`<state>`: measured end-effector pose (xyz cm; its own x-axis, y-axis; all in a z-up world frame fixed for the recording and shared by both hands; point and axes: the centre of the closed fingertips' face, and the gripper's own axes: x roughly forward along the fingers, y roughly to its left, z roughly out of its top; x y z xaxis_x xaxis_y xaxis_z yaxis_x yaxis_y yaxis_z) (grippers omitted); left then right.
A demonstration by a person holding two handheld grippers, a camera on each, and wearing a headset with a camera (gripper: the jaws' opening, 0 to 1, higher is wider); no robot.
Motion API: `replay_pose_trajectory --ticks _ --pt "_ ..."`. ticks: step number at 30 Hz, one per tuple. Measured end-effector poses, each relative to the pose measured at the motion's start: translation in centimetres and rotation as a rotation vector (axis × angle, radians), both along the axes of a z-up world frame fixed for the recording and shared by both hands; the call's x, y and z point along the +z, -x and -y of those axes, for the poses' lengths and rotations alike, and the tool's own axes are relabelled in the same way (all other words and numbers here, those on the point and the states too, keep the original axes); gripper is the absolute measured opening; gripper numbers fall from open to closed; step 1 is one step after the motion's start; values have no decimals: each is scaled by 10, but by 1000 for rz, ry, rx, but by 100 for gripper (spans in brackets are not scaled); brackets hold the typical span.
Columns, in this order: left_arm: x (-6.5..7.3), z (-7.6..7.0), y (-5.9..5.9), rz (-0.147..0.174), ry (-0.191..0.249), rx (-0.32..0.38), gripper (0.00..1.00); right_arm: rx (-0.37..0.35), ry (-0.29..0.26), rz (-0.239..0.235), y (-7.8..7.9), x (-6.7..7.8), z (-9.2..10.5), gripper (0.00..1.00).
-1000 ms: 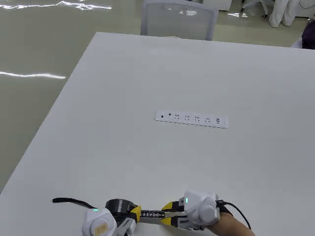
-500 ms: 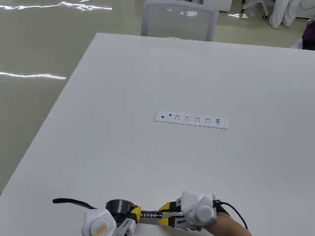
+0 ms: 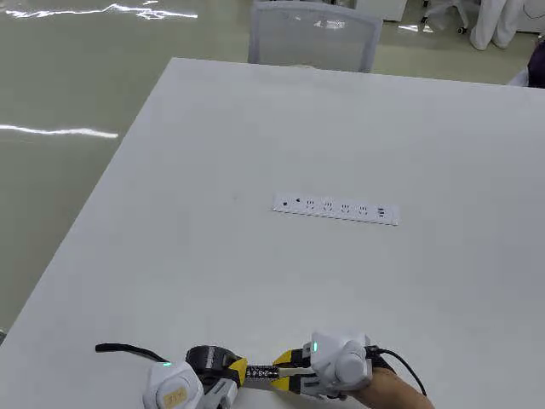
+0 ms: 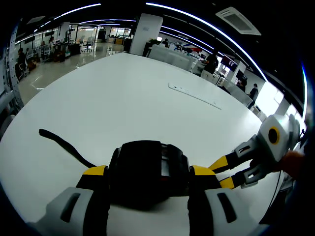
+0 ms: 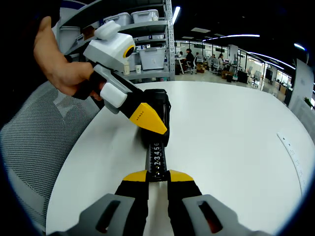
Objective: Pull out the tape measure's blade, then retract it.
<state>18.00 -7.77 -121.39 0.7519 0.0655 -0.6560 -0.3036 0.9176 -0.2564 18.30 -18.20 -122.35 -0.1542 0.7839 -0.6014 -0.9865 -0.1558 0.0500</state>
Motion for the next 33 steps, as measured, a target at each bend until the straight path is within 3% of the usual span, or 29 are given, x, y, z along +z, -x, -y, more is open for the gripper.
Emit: replay_pose_trajectory --ticks 33 --pt "0 0 0 -1 3 -3 61 2 -7 -5 4 -3 -19 12"
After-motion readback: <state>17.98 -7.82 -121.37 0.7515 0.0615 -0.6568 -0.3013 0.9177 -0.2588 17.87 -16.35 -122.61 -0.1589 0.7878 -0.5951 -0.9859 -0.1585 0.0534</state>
